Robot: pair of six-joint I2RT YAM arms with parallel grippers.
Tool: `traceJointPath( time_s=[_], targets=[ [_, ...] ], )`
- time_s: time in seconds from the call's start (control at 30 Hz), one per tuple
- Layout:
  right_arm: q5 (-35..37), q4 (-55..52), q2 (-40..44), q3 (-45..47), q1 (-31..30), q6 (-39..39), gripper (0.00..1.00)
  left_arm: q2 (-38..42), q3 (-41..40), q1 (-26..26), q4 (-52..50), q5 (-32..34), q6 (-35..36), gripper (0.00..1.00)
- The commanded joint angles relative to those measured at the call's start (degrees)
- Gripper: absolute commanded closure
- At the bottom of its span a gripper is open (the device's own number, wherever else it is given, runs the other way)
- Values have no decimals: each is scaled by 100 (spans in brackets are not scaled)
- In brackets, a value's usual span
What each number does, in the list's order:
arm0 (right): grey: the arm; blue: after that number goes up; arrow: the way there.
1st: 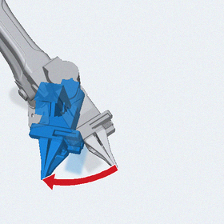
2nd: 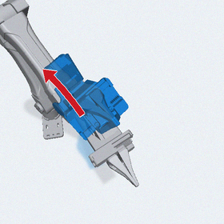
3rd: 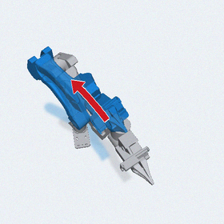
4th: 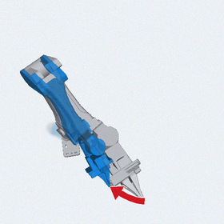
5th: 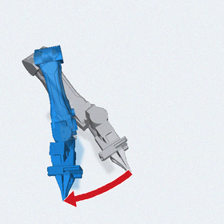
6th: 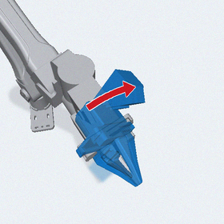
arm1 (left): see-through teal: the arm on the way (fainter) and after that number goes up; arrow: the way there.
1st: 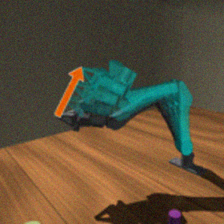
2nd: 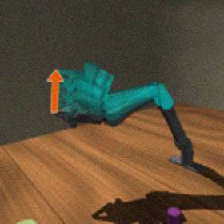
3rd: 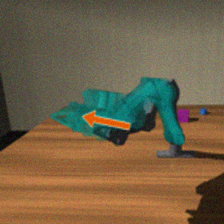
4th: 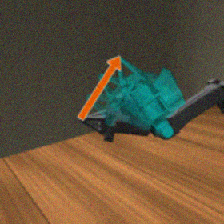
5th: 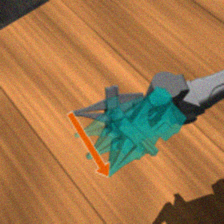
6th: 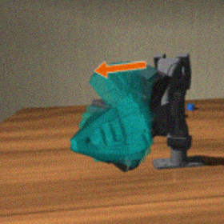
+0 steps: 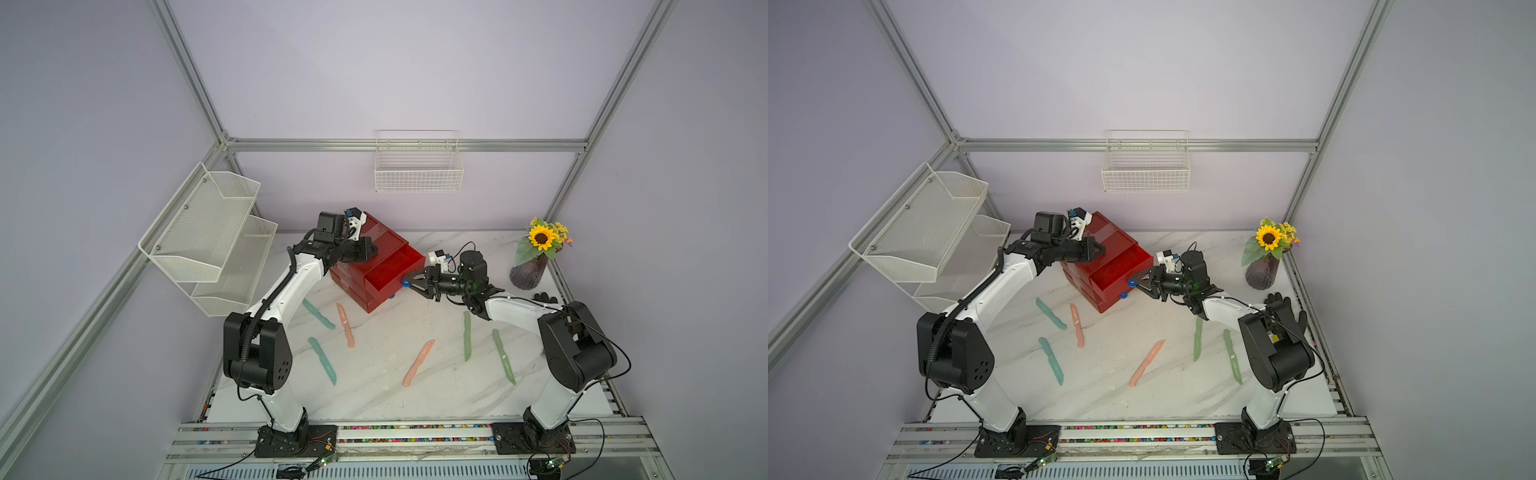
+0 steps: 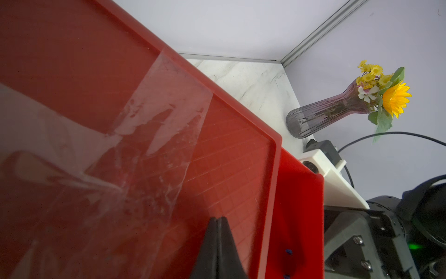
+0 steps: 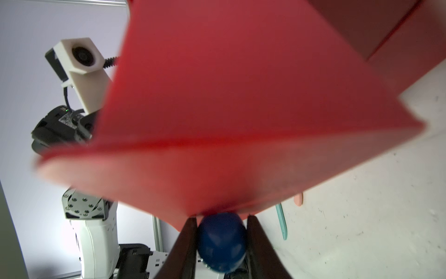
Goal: Place the fruit knives into the drawer by color
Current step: Open the drawer in the storage box, then pick up the fruit knife from the center of the board.
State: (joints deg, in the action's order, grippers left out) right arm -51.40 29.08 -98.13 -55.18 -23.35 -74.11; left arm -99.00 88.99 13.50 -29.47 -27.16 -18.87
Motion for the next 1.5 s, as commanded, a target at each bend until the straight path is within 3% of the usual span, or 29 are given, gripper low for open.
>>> traceJointPath(
  time_s=[0.0,0.07,0.13,0.2,0.33,0.4,0.47,0.57,0.63,0.7,0.8,0.83,1.0,1.2,1.47],
  targets=[
    [-561,-120,468,309,41,57,96,-240,-53,-40,-577,291,87,100],
    [-558,-284,621,342,85,193,91,-233,-74,-45,-577,316,112,100],
    [-509,-319,717,316,145,258,69,-214,-93,-44,-578,343,128,100],
    [-457,-350,803,231,222,331,62,-204,-92,-49,-577,343,129,100],
    [-212,-662,1305,180,509,623,30,-208,-50,-52,-577,347,99,100],
    [-143,-835,1634,294,687,746,20,-206,-25,-54,-577,362,88,100],
    [-104,-1274,1937,397,856,934,17,-194,16,-49,-585,369,73,100],
    [338,-2811,2377,410,979,1845,16,-130,167,-37,-620,416,9,100],
    [1056,-4050,2523,297,976,2643,15,-33,286,-5,-620,512,-54,100],
    [1720,-4959,2564,280,969,3180,15,57,421,42,-644,561,-102,72],
    [2641,-5590,2522,391,958,3527,13,214,693,181,-811,760,-139,10],
    [2934,-5733,2473,427,941,3595,13,288,764,256,-865,824,-126,0],
    [3815,-6218,1752,390,828,4043,13,686,819,636,-1227,1088,-7,0],
    [4583,-6202,951,328,467,4094,18,1521,201,1108,-1340,1247,-72,0],
    [5256,-6090,546,320,329,4010,35,2299,-336,1497,-1304,1153,-169,0]
  ],
)
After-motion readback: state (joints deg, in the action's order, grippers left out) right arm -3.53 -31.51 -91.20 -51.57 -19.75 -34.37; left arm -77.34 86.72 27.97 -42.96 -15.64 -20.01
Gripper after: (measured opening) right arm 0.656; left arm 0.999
